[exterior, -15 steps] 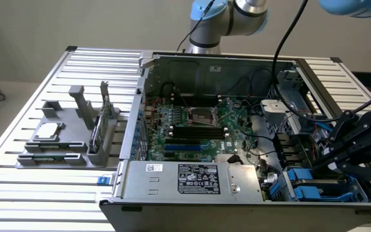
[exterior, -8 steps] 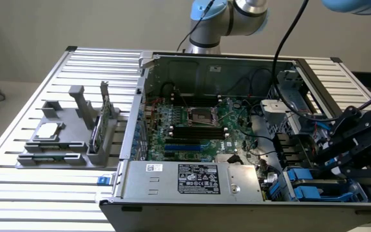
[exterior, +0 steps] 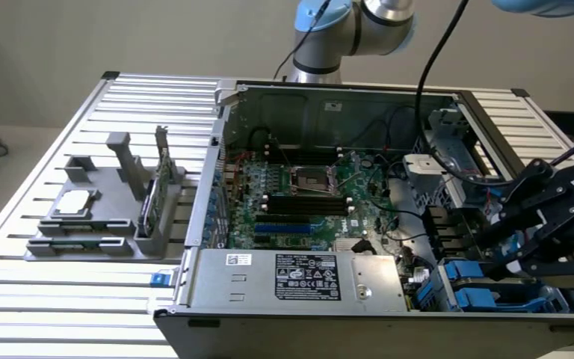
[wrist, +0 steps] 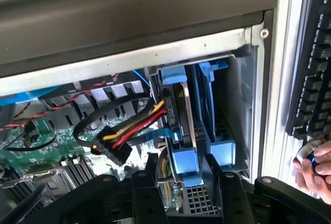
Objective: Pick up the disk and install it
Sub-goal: 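Insert the second disk wire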
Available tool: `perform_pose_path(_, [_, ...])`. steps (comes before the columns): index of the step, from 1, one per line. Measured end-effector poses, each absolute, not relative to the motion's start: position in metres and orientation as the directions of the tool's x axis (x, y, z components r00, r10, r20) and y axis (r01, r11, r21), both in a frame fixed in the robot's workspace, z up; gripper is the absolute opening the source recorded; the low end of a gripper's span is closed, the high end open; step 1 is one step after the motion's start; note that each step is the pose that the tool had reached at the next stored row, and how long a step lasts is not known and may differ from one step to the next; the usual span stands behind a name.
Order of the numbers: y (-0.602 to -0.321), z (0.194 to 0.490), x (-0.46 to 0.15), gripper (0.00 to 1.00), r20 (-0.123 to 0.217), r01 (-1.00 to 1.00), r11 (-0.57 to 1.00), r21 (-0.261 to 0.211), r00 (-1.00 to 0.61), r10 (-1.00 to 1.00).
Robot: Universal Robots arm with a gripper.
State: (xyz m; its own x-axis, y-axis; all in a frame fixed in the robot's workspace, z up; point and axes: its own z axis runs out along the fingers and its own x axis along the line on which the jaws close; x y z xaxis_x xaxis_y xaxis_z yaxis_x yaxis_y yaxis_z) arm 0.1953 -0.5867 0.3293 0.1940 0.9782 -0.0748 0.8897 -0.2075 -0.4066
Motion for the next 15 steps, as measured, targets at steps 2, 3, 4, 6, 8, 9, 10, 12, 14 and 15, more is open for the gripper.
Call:
perform_pose_path(2, [-0.587, 0.330, 0.189, 0.45, -0.075, 0.890, -0.208, -0.407, 0.194, 0.978])
perform_pose_path(3, [-0.587, 0.331, 0.186, 0.45, -0.075, 0.890, -0.207, -0.407, 0.194, 0.978])
perform_pose_path(4, [-0.587, 0.332, 0.183, 0.38, -0.075, 0.890, -0.207, -0.407, 0.194, 0.978])
perform_pose_path(6, [-0.587, 0.333, 0.177, 0.26, -0.075, 0.890, -0.208, -0.407, 0.194, 0.978])
perform_pose_path(8, [-0.587, 0.335, 0.171, 0.20, -0.075, 0.890, -0.207, -0.407, 0.194, 0.978])
perform_pose_path(9, [-0.587, 0.335, 0.169, 0.15, -0.075, 0.890, -0.207, -0.407, 0.194, 0.978])
perform_pose_path(10, [-0.587, 0.337, 0.166, 0.15, -0.075, 0.890, -0.207, -0.407, 0.194, 0.978])
perform_pose_path(12, [-0.587, 0.339, 0.158, 0.11, -0.075, 0.890, -0.207, -0.407, 0.194, 0.978])
perform_pose_path(14, [-0.588, 0.341, 0.150, 0.11, -0.074, 0.890, -0.207, -0.407, 0.194, 0.978])
perform_pose_path(15, [-0.588, 0.343, 0.145, 0.11, -0.074, 0.890, -0.207, -0.407, 0.194, 0.978])
